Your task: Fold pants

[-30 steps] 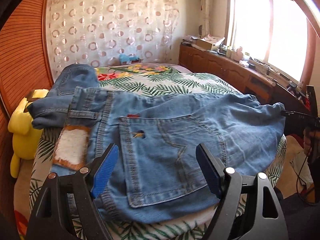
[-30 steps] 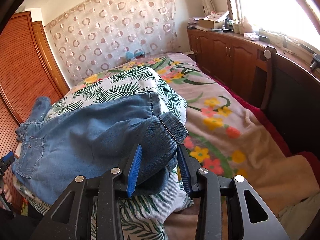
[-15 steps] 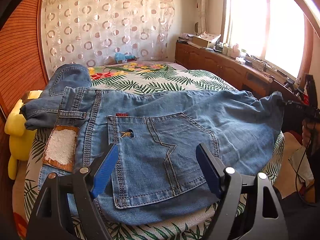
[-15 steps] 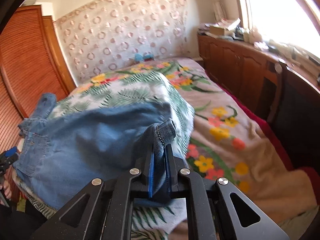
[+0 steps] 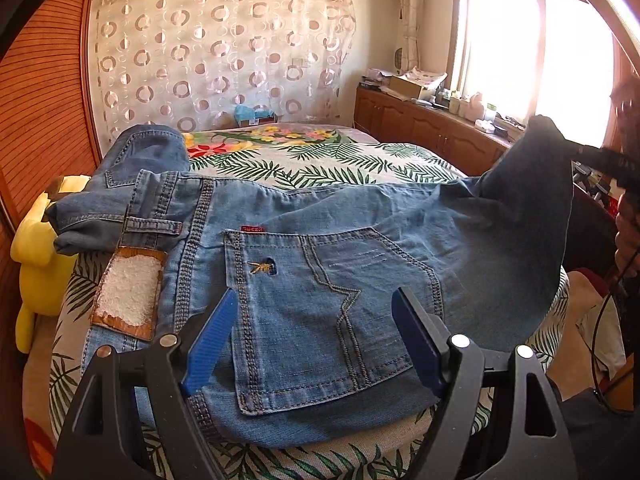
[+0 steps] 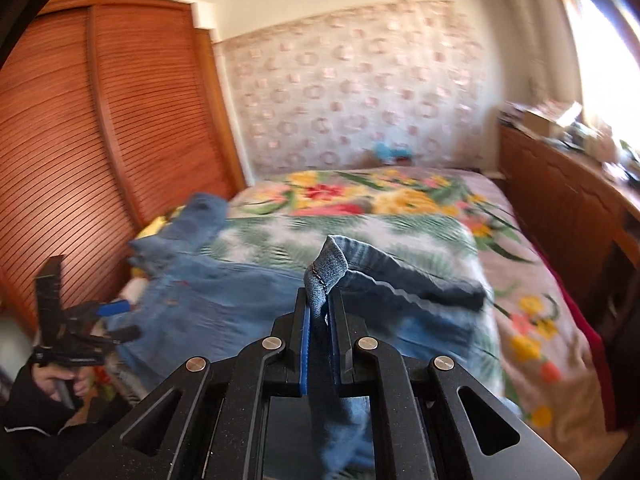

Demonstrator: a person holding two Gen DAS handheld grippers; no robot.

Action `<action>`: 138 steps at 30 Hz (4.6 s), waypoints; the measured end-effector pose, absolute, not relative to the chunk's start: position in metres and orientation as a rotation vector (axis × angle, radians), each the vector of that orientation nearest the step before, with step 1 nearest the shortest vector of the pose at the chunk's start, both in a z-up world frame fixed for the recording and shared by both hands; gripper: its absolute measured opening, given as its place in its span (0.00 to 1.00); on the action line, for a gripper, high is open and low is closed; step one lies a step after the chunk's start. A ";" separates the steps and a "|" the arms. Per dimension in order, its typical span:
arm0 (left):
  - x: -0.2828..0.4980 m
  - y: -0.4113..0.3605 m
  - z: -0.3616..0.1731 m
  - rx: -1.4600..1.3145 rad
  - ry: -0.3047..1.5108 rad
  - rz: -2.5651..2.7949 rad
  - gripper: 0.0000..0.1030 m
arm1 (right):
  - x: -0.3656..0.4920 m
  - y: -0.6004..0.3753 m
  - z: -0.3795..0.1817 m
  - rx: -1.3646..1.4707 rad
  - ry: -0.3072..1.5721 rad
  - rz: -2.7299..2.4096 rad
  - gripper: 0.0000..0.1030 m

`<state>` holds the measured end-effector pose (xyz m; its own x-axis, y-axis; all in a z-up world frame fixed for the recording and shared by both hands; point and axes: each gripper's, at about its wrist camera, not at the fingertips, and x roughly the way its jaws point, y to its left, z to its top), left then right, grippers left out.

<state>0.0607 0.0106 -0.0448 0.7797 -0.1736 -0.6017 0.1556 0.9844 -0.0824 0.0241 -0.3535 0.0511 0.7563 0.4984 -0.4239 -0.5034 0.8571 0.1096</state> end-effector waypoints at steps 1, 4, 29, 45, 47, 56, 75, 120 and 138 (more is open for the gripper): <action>0.060 0.012 -0.044 -0.031 0.651 -0.177 0.78 | 0.022 -0.342 0.056 -0.021 0.455 0.582 0.07; 0.058 0.016 -0.043 -0.037 0.648 -0.172 0.78 | 0.018 -0.312 0.066 -0.037 0.448 0.672 0.07; 0.070 -0.004 -0.042 -0.031 0.663 -0.234 0.78 | 0.040 -0.298 0.046 -0.091 0.561 0.583 0.39; 0.096 -0.052 -0.066 0.026 0.749 -0.420 0.41 | 0.050 -0.294 0.001 -0.049 0.730 0.535 0.40; 0.102 -0.054 -0.070 0.029 0.762 -0.419 0.40 | 0.053 -0.289 -0.001 -0.043 0.739 0.548 0.40; 0.096 -0.057 -0.062 0.034 0.707 -0.444 0.06 | 0.079 -0.284 0.000 -0.003 0.736 0.617 0.13; 0.023 0.038 0.015 -0.032 0.539 -0.297 0.06 | 0.056 -0.192 0.110 -0.149 0.447 0.839 0.11; 0.041 0.105 -0.049 -0.153 0.653 -0.086 0.41 | 0.140 -0.104 0.086 -0.270 0.517 0.759 0.62; 0.062 0.103 -0.074 -0.131 0.730 -0.051 0.20 | 0.110 -0.252 -0.017 -0.160 0.693 0.550 0.62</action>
